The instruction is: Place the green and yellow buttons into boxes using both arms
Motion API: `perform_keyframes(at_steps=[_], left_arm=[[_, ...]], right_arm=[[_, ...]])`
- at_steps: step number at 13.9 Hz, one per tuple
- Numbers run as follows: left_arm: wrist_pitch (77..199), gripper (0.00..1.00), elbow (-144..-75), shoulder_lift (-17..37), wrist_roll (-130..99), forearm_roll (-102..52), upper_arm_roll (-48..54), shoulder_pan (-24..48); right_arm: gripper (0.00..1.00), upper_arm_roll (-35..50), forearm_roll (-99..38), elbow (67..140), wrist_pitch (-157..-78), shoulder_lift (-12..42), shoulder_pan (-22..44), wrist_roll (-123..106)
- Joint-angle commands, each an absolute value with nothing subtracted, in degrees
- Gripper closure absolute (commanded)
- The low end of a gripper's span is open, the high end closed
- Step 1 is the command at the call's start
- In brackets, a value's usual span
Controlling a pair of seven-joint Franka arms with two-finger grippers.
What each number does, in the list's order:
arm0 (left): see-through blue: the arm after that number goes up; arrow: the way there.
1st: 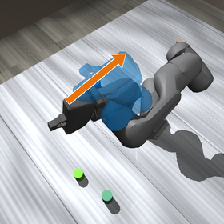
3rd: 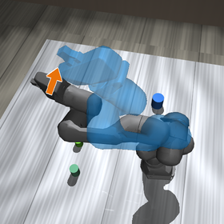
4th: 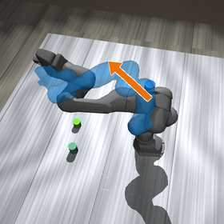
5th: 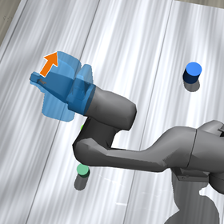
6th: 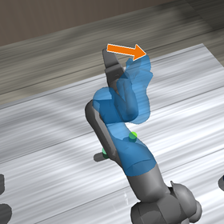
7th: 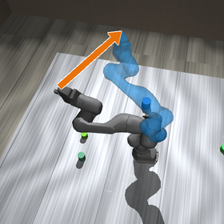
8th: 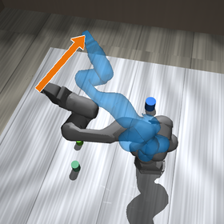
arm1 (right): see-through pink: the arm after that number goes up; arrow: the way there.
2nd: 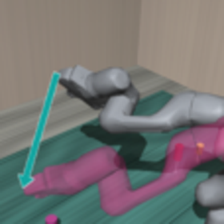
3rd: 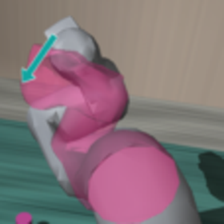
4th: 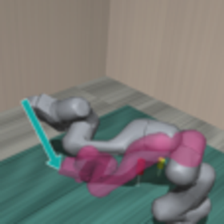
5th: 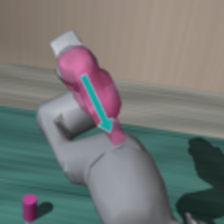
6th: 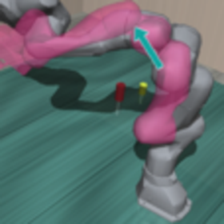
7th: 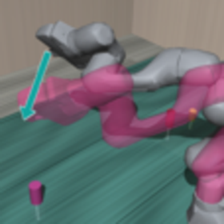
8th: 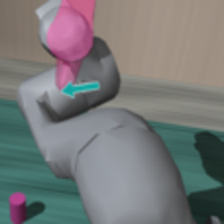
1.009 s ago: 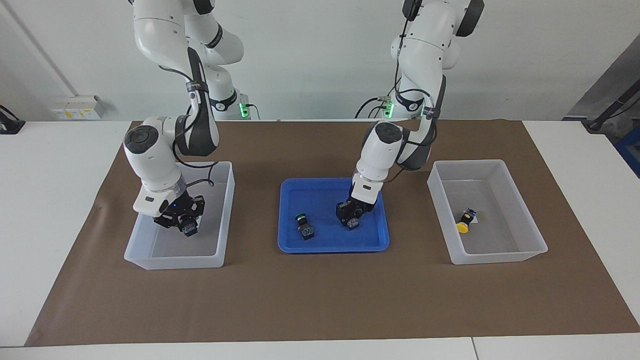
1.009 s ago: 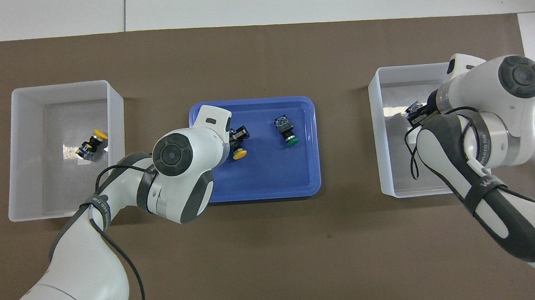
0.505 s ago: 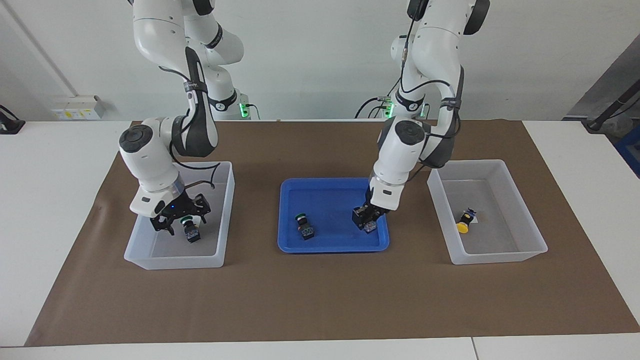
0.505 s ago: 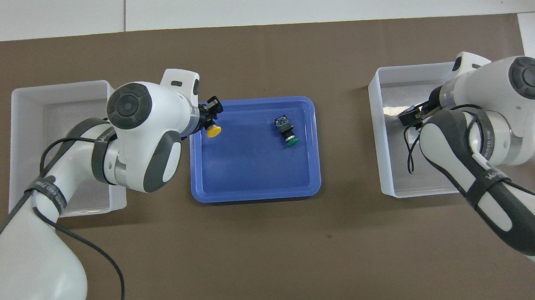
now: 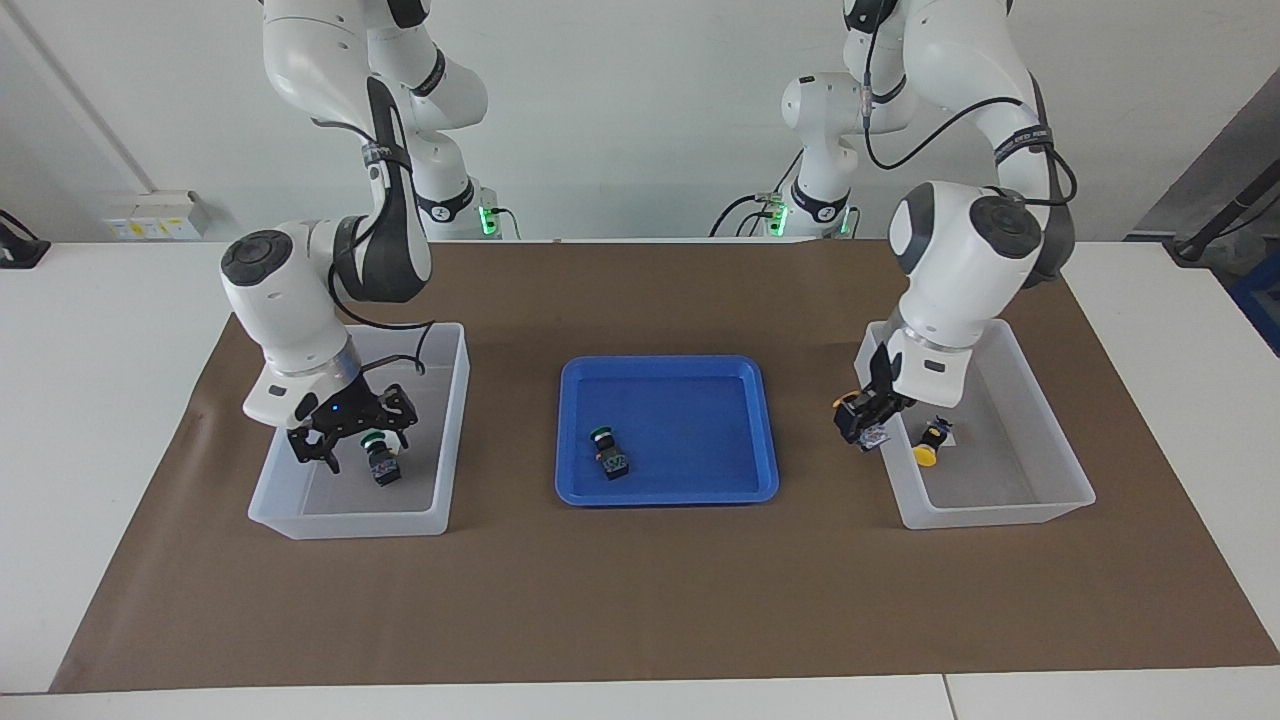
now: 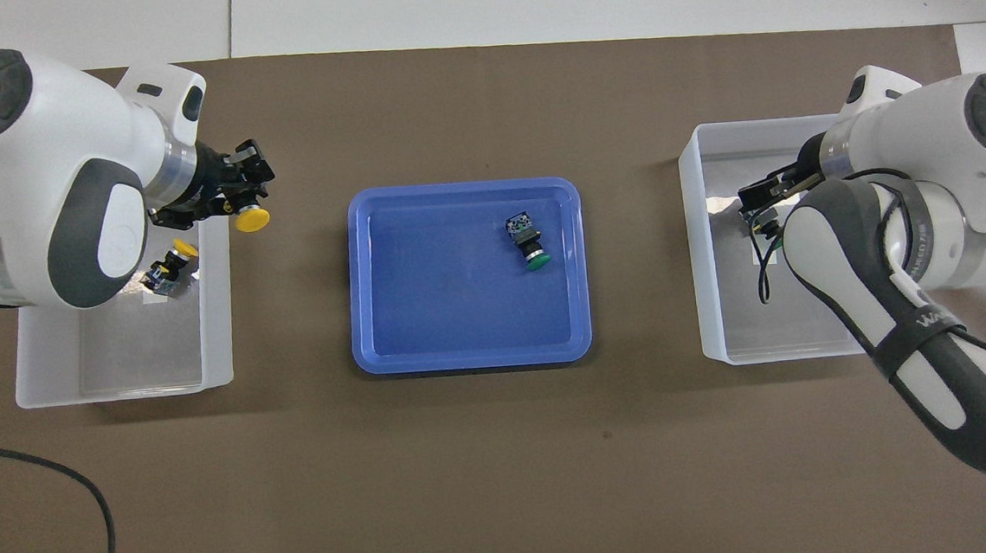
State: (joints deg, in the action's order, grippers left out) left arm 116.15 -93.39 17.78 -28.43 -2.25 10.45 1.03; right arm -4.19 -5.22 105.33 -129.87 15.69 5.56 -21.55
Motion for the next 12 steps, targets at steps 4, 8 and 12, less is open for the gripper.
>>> perform_keyframes(at_steps=[4,8,12], left_arm=[[112.85,1.00,-95.35,16.09,-5.22,-2.81,10.81,-8.95],[117.22,1.00,-102.01,13.81,4.37,-2.72,10.72,-13.18],[127.26,1.00,-114.50,10.02,9.04,-2.72,10.46,-15.64]], right_arm=[[0.00,-3.25,-6.15,101.34,-127.87,15.29,17.12,-1.79],[0.00,-3.34,-6.15,101.78,-136.47,19.41,28.54,7.37],[0.00,-3.34,-5.10,102.74,-143.95,24.77,33.22,7.38]])
